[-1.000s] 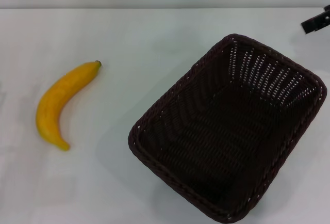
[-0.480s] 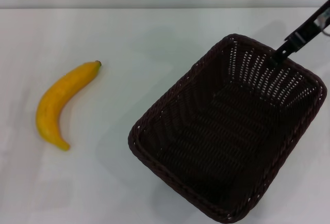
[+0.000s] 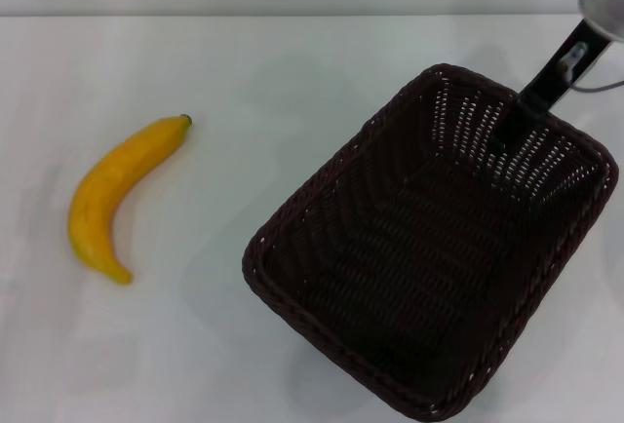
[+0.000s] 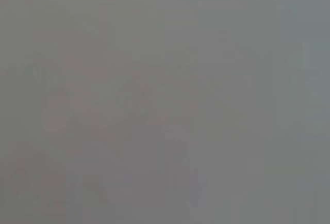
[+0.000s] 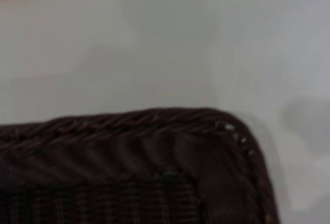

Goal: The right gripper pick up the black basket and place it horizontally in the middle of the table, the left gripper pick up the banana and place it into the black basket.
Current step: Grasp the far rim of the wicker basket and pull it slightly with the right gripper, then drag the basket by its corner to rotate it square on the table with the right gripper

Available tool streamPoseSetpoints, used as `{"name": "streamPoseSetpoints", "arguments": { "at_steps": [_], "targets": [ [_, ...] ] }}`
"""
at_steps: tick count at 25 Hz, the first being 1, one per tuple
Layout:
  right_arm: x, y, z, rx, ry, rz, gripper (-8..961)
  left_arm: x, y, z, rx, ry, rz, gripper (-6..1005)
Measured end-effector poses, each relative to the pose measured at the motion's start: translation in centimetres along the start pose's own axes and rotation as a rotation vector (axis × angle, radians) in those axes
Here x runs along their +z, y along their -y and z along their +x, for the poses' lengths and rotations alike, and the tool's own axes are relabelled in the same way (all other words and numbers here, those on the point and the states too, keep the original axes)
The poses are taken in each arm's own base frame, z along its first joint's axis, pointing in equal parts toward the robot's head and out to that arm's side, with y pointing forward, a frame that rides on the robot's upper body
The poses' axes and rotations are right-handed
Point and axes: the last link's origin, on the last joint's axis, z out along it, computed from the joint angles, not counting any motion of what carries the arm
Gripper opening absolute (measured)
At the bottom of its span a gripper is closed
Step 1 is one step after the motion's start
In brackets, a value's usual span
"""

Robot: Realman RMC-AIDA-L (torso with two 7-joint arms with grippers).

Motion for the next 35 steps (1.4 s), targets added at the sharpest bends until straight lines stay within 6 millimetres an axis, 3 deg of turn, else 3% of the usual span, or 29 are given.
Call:
{"name": "streamPoseSetpoints", "arguments": {
  "at_steps": [14, 25, 30, 35],
  "targets": [
    [1.0, -0.9, -0.9, -0.107, -0.110, 0.055, 770, -0.3, -0.1, -0.1, -0.004, 0.004, 0.004, 862],
    [2.1, -1.3, -0.5, -0.139, -0.143, 0.069, 286, -0.3, -0.1, 0.1, 0.003, -0.009, -0.005, 861],
    [1.7, -1.0, -1.3, -0.024, -0.115, 0.128, 202, 0.5, 0.2, 0.8, 0.024, -0.046, -0.018, 861],
    [0.9, 0.1, -1.4, 0.204, -0.100, 0.180, 197, 0.9, 1.0, 1.5, 0.050, -0.077, -0.009, 861]
  ]
}}
